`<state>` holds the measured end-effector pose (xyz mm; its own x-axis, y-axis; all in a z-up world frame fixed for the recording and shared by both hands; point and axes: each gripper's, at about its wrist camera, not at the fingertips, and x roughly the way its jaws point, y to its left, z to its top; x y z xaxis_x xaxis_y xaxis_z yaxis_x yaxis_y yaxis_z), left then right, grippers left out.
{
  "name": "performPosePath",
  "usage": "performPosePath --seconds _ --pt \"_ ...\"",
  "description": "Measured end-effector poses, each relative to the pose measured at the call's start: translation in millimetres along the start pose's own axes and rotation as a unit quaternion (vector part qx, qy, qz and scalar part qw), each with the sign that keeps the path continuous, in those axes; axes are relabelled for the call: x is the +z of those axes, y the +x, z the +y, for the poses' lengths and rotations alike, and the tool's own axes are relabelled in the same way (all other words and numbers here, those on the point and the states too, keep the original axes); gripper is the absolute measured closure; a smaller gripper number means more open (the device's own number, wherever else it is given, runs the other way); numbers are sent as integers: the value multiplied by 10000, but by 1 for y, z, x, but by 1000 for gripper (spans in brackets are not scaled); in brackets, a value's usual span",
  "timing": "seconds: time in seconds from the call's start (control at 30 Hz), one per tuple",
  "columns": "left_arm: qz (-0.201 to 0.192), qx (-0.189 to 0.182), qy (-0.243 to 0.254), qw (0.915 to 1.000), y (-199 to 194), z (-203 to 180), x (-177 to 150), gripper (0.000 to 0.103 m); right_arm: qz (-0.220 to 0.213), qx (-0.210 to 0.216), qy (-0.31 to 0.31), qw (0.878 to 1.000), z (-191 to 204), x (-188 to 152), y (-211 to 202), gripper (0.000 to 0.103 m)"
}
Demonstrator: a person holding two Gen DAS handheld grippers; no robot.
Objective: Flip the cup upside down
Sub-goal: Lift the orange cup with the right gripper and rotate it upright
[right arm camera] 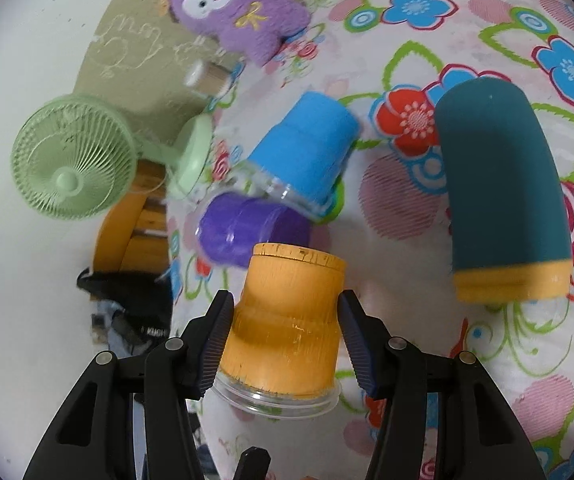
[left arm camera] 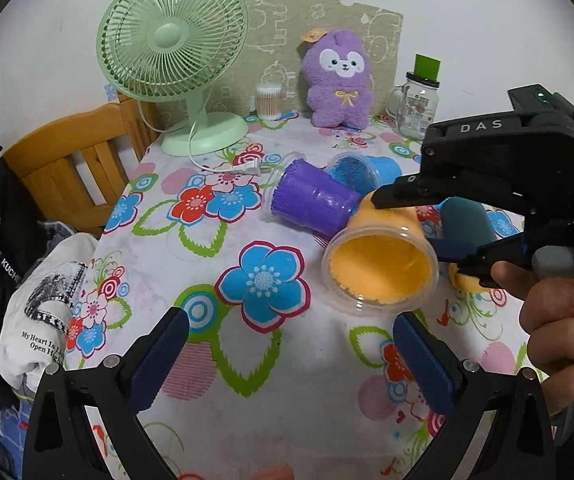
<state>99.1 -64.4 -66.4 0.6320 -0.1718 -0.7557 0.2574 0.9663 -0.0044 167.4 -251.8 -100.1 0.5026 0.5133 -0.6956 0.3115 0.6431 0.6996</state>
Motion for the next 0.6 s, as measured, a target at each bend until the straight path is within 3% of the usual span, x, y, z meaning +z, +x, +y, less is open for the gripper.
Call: performPosePath --seconds 0.27,0.6 --pt "66 5 -22 10000 -21 -6 -29 0 333 -87 -512 9981 -1 -34 -5 46" --pt "419 13 -267 9988 -38 -8 -82 0 903 -121 -816 9925 -21 -86 -1 46"
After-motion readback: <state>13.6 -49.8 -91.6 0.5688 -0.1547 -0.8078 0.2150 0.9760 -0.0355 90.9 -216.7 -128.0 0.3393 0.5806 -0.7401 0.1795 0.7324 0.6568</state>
